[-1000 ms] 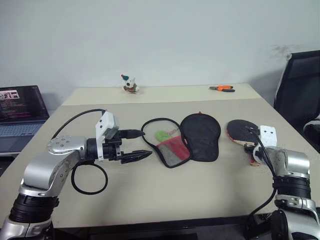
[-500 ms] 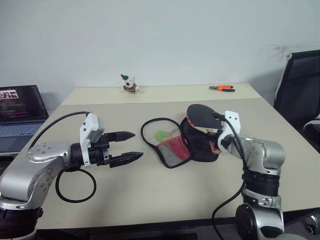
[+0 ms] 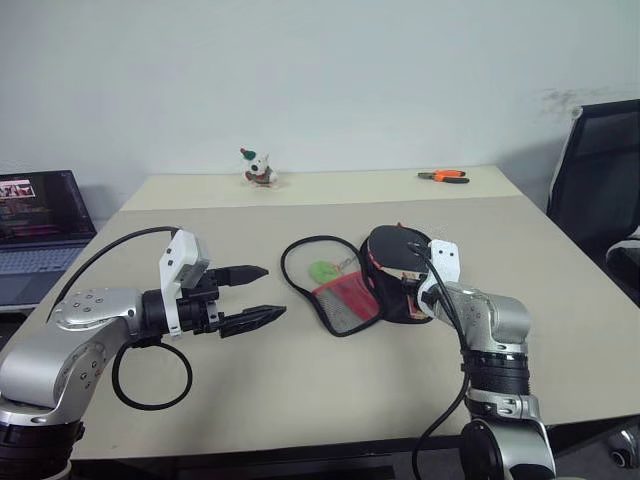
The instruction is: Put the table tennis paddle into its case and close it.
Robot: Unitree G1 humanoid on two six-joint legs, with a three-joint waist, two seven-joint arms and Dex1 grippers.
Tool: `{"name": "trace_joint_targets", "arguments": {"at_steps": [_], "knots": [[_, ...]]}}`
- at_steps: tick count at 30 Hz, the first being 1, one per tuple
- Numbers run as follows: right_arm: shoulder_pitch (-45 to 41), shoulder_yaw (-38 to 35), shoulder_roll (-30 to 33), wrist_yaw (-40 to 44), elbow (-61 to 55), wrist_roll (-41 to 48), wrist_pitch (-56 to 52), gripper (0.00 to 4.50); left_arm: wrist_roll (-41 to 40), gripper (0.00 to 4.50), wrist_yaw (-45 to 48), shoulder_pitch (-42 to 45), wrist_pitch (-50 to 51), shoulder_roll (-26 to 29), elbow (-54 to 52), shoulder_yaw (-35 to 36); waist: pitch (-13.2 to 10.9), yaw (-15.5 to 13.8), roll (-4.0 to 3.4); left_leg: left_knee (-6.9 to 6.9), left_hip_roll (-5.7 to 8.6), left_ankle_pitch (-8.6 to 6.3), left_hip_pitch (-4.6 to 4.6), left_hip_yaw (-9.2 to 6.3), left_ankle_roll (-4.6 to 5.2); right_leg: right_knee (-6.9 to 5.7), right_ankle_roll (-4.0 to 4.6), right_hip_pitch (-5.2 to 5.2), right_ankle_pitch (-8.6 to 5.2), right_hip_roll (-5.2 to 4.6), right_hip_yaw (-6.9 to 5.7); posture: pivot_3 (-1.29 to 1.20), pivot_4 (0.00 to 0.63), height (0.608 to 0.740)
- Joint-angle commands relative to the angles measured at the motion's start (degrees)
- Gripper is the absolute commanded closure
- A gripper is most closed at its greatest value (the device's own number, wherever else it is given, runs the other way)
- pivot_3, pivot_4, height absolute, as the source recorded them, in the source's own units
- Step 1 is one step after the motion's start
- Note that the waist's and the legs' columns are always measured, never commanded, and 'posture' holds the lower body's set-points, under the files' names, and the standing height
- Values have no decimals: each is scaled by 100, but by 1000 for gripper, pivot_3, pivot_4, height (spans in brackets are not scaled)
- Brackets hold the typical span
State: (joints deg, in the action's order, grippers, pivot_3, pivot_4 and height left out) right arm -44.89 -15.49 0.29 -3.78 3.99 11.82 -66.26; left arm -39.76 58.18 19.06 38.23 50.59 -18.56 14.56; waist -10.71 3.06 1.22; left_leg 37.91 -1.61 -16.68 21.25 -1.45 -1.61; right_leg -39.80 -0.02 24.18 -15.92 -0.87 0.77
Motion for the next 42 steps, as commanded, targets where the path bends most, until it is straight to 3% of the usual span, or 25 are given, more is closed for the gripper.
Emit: {"name": "trace_joint_targets", "arguments": {"at_steps": [1, 12, 14, 16, 21, 23, 28, 34, 38, 42], "knots": [[-112, 143, 56, 31, 20, -43, 436, 3402, -94, 214, -3, 55, -79, 35, -180, 104, 0, 5, 0, 0, 0, 0, 0, 0, 0, 0, 0, 0, 0, 0, 0, 0, 150, 740], [-109, 193, 153, -2, 543, -93, 834, 3402, -67, 214, 25, 46, -96, 67, -161, 99, 0, 6, 0, -3, -1, 0, 1, -1, 0, 5, 0, 0, 0, 0, -1, 0, 150, 740], [-86, 165, 115, -53, 545, -83, 864, 2683, -59, 214, 29, 43, -104, 70, -154, 102, 0, 6, 0, -3, -1, 0, 1, -1, 0, 5, 0, -1, 0, 0, -1, 0, 150, 740], [-67, 175, 67, -84, 483, -70, 845, 2250, -52, 214, 29, 43, -110, 69, -149, 100, 0, 6, 0, -2, -1, 0, 1, -1, 0, 5, 0, -1, 0, 0, -1, 0, 150, 740], [235, 385, -56, -63, -451, -1, 434, 491, -28, 214, -41, 14, -131, 14, -119, 110, 0, 5, 0, -4, -5, 0, 1, -3, 0, 7, 0, 0, 0, -2, -2, 0, 150, 740], [521, 843, 329, 340, -1282, 36, 222, 25, 19, 214, -165, -42, -138, -42, -66, 158, -1, -1, -1, -6, -5, 0, 3, -4, 0, 11, 0, 0, 0, -6, -3, 0, 150, 740], [1069, 1547, 1761, 2071, -2830, 943, -303, 25, 325, 214, -564, -144, -328, -264, 176, 78, -1, -30, -1, -6, -4, -1, 15, -15, 1, 33, -7, -3, 1, -6, -19, 0, 150, 740], [1052, 1360, 3111, 3438, -2794, 1595, -132, 25, 1144, 214, -1120, -97, -828, -617, 631, -318, -1, -57, 0, -2, 5, -2, 20, -12, 2, 49, -13, -11, 5, -1, -30, 0, 150, 740], [801, 904, 3651, 4163, -2535, 2109, -93, 0, 1623, 1483, -1441, 20, -898, -851, 1117, -673, -1, -77, 0, -2, 4, -2, 25, -9, 3, 51, -12, -9, 6, -2, -30, 0, 150, 740], [442, 581, 3861, 4606, -2267, 2548, -59, 0, 2018, 3041, -1618, 357, -909, -1026, 1812, -1027, -1, -95, 1, 0, 3, -2, 35, -11, 4, 63, -15, -8, 9, -2, -39, 0, 150, 740]]}}
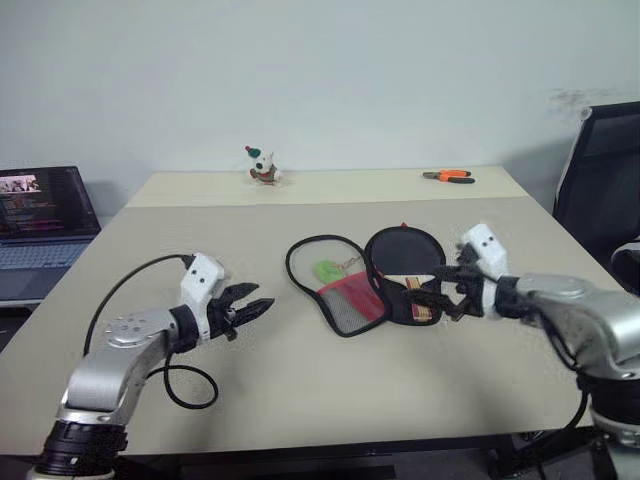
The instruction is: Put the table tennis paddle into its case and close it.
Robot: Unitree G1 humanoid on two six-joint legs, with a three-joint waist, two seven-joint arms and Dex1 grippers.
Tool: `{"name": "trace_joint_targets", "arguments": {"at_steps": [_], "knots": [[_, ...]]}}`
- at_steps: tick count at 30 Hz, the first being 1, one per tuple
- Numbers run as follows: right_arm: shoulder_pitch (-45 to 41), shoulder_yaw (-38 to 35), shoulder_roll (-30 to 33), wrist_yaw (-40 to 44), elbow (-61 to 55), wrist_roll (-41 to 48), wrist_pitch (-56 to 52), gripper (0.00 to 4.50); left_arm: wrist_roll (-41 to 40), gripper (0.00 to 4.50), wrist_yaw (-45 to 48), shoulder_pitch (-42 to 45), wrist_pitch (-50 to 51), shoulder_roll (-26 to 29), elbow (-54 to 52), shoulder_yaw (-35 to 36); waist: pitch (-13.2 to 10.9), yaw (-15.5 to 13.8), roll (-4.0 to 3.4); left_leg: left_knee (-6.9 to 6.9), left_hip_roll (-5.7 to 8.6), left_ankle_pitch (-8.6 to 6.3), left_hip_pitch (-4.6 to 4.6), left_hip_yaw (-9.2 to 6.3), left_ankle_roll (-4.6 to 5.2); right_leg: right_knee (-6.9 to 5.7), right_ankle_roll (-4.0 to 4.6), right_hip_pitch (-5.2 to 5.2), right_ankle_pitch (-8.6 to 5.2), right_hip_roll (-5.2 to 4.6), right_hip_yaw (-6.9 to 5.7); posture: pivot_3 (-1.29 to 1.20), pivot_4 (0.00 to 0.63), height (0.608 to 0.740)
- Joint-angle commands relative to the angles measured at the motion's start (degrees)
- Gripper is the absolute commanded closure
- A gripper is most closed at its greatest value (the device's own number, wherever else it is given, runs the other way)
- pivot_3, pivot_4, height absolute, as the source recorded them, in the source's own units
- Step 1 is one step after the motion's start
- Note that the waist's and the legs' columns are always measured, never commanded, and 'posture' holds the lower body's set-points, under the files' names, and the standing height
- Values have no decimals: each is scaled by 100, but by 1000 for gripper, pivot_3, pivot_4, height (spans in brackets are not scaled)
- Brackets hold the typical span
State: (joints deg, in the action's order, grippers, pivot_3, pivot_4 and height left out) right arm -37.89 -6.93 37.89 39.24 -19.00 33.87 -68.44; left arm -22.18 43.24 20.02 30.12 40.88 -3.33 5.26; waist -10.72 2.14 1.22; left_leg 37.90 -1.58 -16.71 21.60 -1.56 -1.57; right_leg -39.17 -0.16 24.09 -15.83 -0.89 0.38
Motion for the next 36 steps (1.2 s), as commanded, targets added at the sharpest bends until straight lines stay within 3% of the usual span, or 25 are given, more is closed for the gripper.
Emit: {"name": "trace_joint_targets", "arguments": {"at_steps": [1, 4, 22, 36], "knots": [[-299, -281, 137, 369, 73, 379, 210, 0, 357, 3350, -141, 359, -151, -93, 468, -173, 0, -14, 0, 0, 0, 0, 3, -2, 0, 3, 0, 0, 0, 0, -4, 0, 150, 740], [-292, -208, 307, 665, 89, 525, 319, 0, 712, 4460, -243, 745, -328, -247, 1122, -427, 0, -46, 1, 1, 0, 0, 14, -8, 0, 12, 0, 1, 1, -2, -16, 0, 150, 740], [71, 108, 580, 695, -24, 487, 785, 0, 1722, 4460, 19, 2846, -1863, -1753, 4699, -1138, 1, -89, 2, 17, 16, 1, 35, -25, 0, 12, -7, -1, 5, -17, -69, 0, 150, 740], [372, -208, 948, 528, -118, 645, 661, 0, 1630, 4460, 605, 3894, -1770, -2459, 4571, -1122, 1, -137, 2, 22, 23, 1, 45, -38, -1, 13, -8, -2, 5, -18, -84, 0, 150, 740]]}}
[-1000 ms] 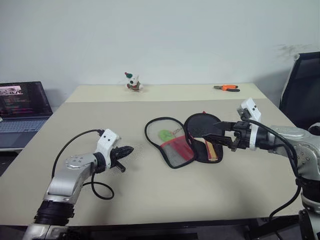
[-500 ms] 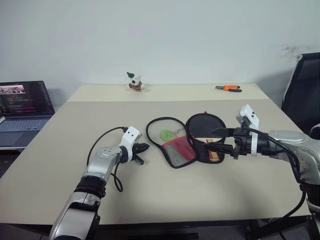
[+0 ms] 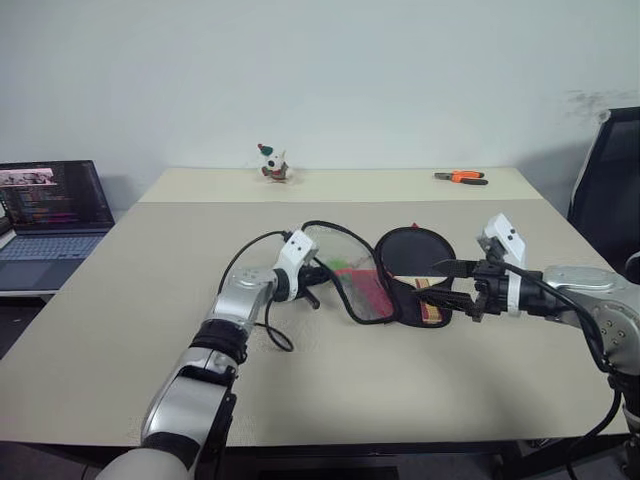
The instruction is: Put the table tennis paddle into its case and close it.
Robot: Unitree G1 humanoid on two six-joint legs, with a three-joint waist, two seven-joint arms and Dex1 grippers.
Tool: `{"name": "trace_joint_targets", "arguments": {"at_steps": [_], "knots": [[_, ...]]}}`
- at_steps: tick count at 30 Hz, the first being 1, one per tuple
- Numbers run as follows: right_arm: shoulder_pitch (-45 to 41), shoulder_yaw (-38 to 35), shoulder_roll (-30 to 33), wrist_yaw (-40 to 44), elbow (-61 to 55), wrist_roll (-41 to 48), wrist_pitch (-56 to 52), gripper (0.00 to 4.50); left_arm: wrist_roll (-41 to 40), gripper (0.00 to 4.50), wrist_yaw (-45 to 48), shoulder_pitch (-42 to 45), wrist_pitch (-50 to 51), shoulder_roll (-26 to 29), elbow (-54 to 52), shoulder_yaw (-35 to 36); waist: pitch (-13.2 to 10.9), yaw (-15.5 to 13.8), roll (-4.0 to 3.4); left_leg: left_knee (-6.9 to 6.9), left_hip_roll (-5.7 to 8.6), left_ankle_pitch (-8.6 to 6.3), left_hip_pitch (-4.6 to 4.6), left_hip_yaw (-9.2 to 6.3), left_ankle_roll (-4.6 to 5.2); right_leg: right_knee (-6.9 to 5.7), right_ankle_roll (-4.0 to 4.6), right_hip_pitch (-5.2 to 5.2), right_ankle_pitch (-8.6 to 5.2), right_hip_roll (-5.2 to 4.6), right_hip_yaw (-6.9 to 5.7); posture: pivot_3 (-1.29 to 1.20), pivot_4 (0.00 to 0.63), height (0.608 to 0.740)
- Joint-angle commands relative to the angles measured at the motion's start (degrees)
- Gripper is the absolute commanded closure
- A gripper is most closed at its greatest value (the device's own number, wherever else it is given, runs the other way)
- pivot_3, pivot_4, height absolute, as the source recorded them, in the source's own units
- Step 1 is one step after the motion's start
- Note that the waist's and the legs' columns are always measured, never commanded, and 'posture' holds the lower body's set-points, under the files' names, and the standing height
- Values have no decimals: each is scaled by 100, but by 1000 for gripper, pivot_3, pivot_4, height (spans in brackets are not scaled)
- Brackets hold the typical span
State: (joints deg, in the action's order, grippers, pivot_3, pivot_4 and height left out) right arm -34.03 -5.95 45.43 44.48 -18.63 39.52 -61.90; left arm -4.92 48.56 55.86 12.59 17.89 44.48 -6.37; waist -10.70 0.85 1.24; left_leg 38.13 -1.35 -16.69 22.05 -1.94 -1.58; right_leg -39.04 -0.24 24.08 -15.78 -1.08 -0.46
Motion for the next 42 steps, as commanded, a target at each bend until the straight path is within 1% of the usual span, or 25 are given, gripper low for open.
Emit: {"name": "trace_joint_targets", "arguments": {"at_steps": [1, 5, 9, 13, 17, 20, 23, 26, 29, 31, 35, 37, 42], "knots": [[-18, -331, 256, 9, -117, 66, 20, 0, -80, 4460, 74, 421, -54, -244, -133, 36, 0, -22, 0, 1, 1, 0, 2, 0, 0, 1, 0, 0, 0, 0, 0, 0, 150, 740], [-228, -458, 460, -323, 312, -201, -15, 0, 59, 4460, -190, 1120, -447, -745, 680, 54, -1, -65, 1, 5, 3, 0, 3, -1, 0, -1, 0, 0, 0, 1, -4, 0, 150, 740], [-288, -586, 448, -447, 433, -140, -85, 0, 118, 4460, -254, 1482, -731, -976, 1170, 98, 0, -51, 1, 1, 3, 0, -1, 6, 1, 0, -1, 0, 0, 2, 3, 0, 150, 740], [-304, -547, 394, -576, 536, -197, -115, 0, 109, 4460, -218, 1606, -866, -1039, 1347, 144, 0, -35, 1, -5, -3, 0, -4, 11, 1, -2, 0, 3, 0, 5, 6, 0, 150, 740], [-412, -400, 334, -646, 747, -298, -86, 0, 54, 4460, -19, 1444, -834, -878, 1138, 169, 0, -40, 1, -1, 0, 1, -2, 11, 0, -3, 0, 3, 0, 3, 6, 0, 150, 740], [-699, -238, 167, -795, 1422, -564, 65, 0, -200, 4460, 345, 872, -578, -405, 264, 361, 0, 19, -1, -3, -3, 1, -7, 17, -1, -4, 0, 3, 0, 4, 13, 0, 150, 740], [-877, -60, 37, -843, 2022, -875, 315, 0, -824, 4460, 812, -82, 265, 204, -1569, 673, 1, 111, -3, -8, -16, 11, -13, 23, -19, -4, 1, 4, 0, 3, 21, 0, 150, 740], [-970, 205, -117, -873, 2602, -1283, 689, 0, -1408, 4460, 902, -905, 1167, 750, -3203, 986, 1, 112, -3, -9, -29, 15, -11, 26, -25, -4, 3, 11, 0, 1, 47, 0, 150, 740], [-1018, 392, -240, -817, 2953, -1570, 955, 0, -1824, 4460, 780, -1429, 1842, 1117, -4250, 1232, 1, 75, -3, -5, -32, 15, -10, 25, -25, -7, 2, 9, 0, -2, 60, 0, 150, 740], [-1044, 462, -351, -739, 3074, -1631, 1022, 0, -2018, 4460, 772, -1811, 2102, 1426, -4827, 1417, 2, 56, -3, -3, -31, 15, -11, 24, -25, -7, -3, 6, 2, -3, 60, 0, 150, 740], [-1128, 606, -660, -727, 3513, -1834, 1215, 0, -2571, 4460, 525, -2615, 2779, 1992, -5876, 2103, 2, 80, -3, 1, -28, 13, -15, 41, -22, -2, -22, 4, 12, -9, 82, 0, 150, 740], [-1169, 625, -739, -719, 3730, -1960, 1333, 0, -2694, 4460, 387, -2829, 2897, 2120, -6134, 2223, 2, 80, -3, 2, -29, 11, -16, 42, -19, -3, -22, 4, 13, -8, 83, 0, 150, 740], [-1454, 673, -992, -758, 4611, -2313, 1740, 0, -2878, 4460, 146, -3071, 3005, 2295, -6318, 2419, 2, 65, -3, 6, -24, 5, -21, 45, -8, -8, -24, 2, 15, -7, 84, 0, 150, 740]]}}
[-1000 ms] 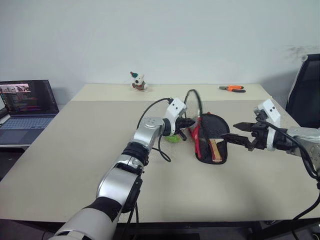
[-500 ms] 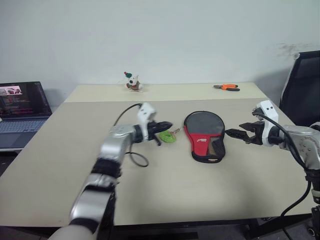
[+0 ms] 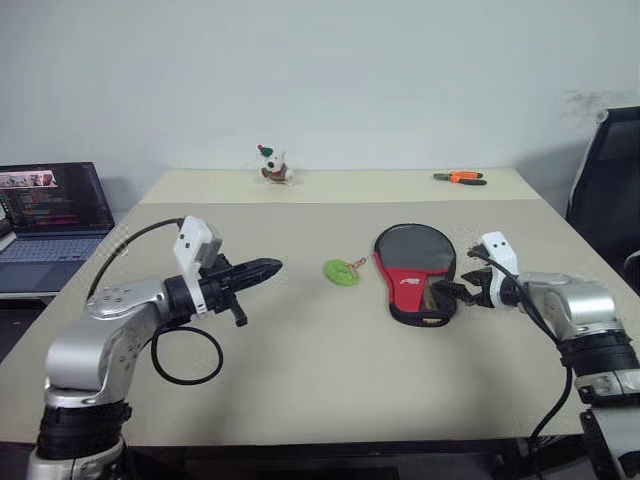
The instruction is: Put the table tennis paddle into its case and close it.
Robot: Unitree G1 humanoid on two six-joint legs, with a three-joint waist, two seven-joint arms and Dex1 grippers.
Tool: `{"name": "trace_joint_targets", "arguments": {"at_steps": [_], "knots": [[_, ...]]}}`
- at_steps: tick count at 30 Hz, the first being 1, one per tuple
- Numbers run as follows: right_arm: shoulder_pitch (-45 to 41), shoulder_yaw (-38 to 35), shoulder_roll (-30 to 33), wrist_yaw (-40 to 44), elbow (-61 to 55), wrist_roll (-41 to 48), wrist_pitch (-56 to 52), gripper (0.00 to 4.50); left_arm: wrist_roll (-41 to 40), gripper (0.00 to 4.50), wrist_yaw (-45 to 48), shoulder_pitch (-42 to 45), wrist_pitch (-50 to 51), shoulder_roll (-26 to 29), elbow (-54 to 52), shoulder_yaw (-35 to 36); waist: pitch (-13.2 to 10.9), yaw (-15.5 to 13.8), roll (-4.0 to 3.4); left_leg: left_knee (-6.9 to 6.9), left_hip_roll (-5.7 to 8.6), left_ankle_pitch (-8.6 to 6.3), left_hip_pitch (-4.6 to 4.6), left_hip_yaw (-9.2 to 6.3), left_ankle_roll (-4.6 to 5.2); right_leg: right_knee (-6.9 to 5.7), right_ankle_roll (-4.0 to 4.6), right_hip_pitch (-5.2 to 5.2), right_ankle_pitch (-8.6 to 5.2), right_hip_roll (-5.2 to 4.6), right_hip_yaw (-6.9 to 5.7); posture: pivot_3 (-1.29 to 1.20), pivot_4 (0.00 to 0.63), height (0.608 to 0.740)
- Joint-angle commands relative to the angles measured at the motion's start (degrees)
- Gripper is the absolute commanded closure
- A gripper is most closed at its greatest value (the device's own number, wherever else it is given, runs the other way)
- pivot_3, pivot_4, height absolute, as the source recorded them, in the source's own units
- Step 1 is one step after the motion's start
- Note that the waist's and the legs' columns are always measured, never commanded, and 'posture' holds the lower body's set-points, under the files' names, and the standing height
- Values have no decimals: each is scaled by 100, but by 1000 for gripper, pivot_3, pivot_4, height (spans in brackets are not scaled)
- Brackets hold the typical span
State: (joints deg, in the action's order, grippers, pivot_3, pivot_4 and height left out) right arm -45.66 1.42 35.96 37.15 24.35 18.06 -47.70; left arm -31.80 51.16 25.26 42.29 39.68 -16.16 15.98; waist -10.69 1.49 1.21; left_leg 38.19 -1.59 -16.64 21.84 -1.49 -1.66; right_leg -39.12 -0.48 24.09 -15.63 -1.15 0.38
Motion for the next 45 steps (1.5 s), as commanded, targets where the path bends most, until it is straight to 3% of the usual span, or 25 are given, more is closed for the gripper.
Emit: {"name": "trace_joint_targets", "arguments": {"at_steps": [1, 11, 20, 24, 30, 36, 45], "knots": [[-362, -62, -94, -32, 503, -233, 399, 0, -220, 4460, -145, -15, 36, 132, -271, 178, 0, 11, 0, 1, 1, 0, -1, 3, 0, 1, -1, 0, 1, 1, 2, 0, 150, 740], [-776, 197, -509, 228, 1918, -803, 837, 0, -319, 4460, -154, 31, -13, 449, -233, 56, 1, 27, 1, -5, 0, -1, -4, 11, 1, 5, -2, 2, 2, 3, 11, 0, 150, 740], [-752, 363, -858, 610, 1965, -985, 609, 0, -352, 4460, -7, 94, -48, 683, -171, 16, 15, 73, 21, -8, 0, -2, -20, 15, 3, 3, 9, 0, 8, 8, 26, 0, 150, 740], [-816, 329, -1018, 668, 2048, -1036, 521, 795, -351, 4500, 45, 50, -69, 735, -128, -15, 19, 126, 25, -13, -5, -3, -39, 16, 4, -1, 16, -5, 11, 15, 39, 0, 150, 740], [-1053, 213, -1196, 666, 2421, -1058, 527, 2772, -297, 4500, 49, -94, -114, 740, -86, -76, 22, 187, 30, -14, -5, -3, -54, 17, 5, -5, 17, -12, 13, 15, 50, 0, 150, 740], [-1423, -98, -1559, 760, 2789, -831, 307, 4477, -283, 4500, 347, -674, -265, 971, 102, 160, 22, 241, 30, -25, -9, -5, -105, 17, 7, 2, 18, -57, 12, 20, 54, 0, 150, 740], [-1478, -237, -2162, 882, 1980, -427, -727, 4477, -1090, 4500, 1200, -1514, -34, 1455, -601, 431, 20, 367, 28, -31, -16, -6, -101, 16, 7, 4, 21, -51, 12, 22, 56, 0, 150, 740]]}}
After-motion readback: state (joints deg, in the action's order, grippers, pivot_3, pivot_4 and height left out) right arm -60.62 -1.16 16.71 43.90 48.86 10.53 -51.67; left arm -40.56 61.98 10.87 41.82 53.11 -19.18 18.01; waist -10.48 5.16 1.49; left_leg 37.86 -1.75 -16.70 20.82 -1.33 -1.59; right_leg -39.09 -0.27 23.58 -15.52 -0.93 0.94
